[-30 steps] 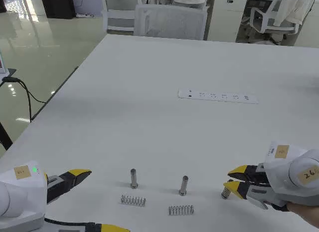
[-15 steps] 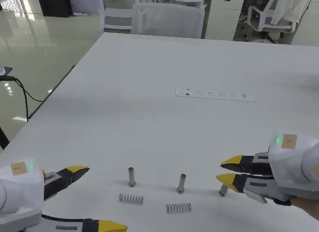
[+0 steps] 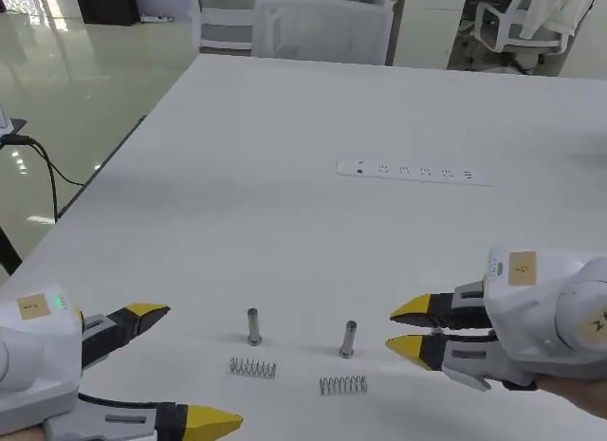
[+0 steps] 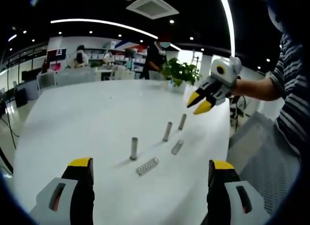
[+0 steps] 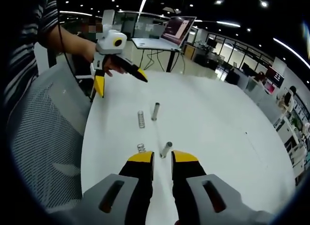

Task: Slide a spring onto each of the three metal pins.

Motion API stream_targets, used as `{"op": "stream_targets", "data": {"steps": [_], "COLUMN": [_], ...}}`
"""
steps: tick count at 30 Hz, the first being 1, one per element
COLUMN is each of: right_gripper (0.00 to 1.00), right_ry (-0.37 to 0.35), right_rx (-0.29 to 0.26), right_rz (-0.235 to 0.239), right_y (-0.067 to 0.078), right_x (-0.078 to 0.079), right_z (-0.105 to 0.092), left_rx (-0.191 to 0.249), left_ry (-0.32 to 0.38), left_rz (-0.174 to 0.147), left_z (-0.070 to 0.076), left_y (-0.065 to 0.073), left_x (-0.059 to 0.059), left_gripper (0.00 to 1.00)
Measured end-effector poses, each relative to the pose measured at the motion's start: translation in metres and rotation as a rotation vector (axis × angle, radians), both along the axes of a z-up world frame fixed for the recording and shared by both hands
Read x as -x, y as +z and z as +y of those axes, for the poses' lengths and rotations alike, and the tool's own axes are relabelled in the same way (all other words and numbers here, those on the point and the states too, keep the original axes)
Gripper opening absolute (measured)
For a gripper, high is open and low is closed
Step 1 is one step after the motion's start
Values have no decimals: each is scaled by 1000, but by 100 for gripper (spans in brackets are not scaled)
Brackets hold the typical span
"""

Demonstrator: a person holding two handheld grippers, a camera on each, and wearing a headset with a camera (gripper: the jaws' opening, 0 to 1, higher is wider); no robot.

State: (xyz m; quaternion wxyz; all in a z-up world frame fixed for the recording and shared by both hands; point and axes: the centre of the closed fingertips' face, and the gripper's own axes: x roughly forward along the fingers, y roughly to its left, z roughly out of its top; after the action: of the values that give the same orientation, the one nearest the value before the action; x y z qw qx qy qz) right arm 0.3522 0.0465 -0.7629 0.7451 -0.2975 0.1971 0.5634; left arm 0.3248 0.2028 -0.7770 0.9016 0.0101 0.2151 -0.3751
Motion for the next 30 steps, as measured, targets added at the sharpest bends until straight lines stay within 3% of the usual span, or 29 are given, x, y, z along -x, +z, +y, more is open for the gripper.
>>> {"op": "stream_targets", "data": {"steps": [12,24,30], "right_gripper": [12,11,10], "right_ry": [91,152,147], "right_rx": [54,153,179], "right_rz": [18,26,42], "right_y": [-19,-52,-67], "right_x": [17,20,16], "right_z": [18,25,25], "left_rx": [-1,-3,-1], "left_ry": [-4,7,11], "left_rz": [-1,6,8], "left_z": [0,4,5], "left_y": [0,-2,-3], "left_x": [0,2,4], "left_gripper": [96,94,94]}}
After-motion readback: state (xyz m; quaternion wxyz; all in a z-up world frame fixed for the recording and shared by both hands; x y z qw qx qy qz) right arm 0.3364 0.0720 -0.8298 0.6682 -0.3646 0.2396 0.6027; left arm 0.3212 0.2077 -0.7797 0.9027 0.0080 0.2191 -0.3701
